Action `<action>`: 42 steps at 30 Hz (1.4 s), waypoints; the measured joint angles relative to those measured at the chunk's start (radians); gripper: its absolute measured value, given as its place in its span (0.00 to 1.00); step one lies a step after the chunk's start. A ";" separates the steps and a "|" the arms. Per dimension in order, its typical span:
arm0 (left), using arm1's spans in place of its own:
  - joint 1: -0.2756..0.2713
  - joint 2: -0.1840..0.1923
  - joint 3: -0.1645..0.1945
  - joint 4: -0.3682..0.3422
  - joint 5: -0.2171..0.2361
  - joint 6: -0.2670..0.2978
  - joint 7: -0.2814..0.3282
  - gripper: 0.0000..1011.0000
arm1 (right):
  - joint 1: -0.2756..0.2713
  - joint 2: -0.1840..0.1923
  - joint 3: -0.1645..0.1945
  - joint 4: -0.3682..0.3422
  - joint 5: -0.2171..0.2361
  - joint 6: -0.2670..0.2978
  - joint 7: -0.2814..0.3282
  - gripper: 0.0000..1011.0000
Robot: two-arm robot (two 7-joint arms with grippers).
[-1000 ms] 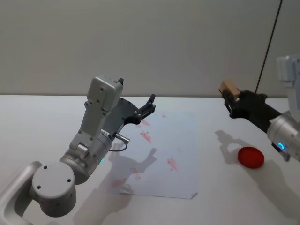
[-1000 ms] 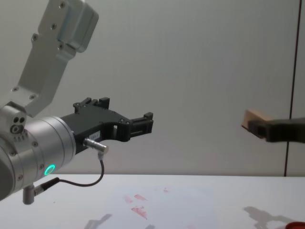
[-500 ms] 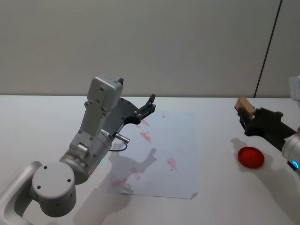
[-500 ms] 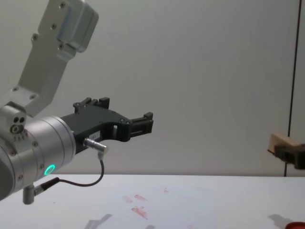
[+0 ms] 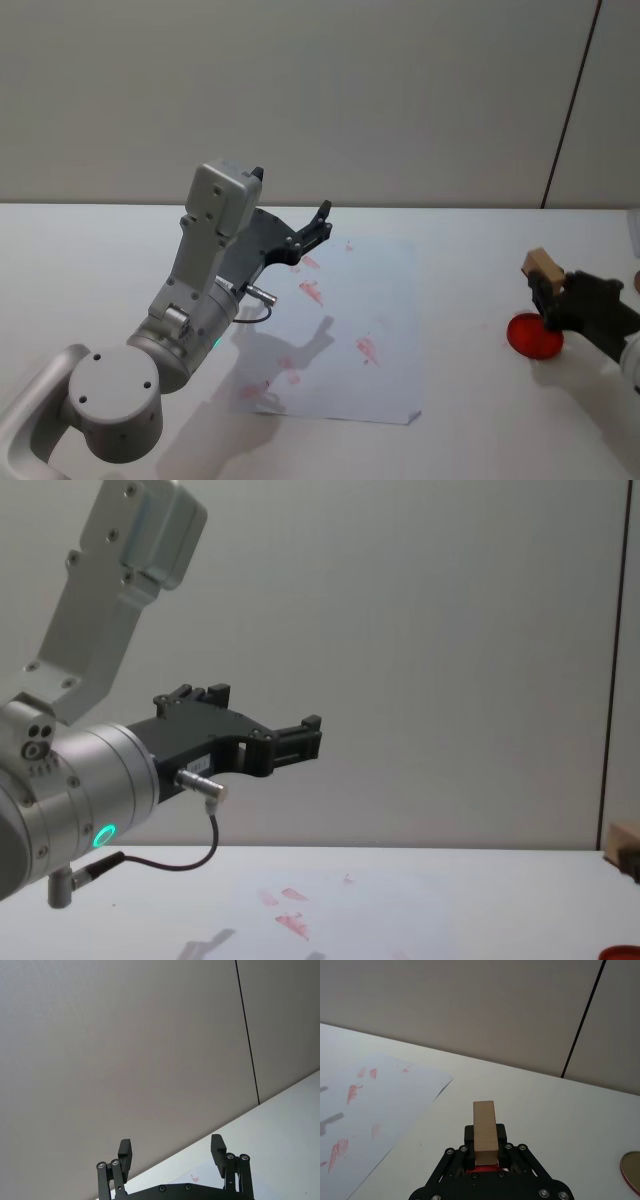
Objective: Use the one hand to pick up the stamp and affix it onto the A4 paper.
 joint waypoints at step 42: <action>0.000 0.000 0.000 0.000 0.000 0.000 0.000 0.99 | -0.011 -0.004 -0.012 0.042 -0.040 0.080 0.010 0.22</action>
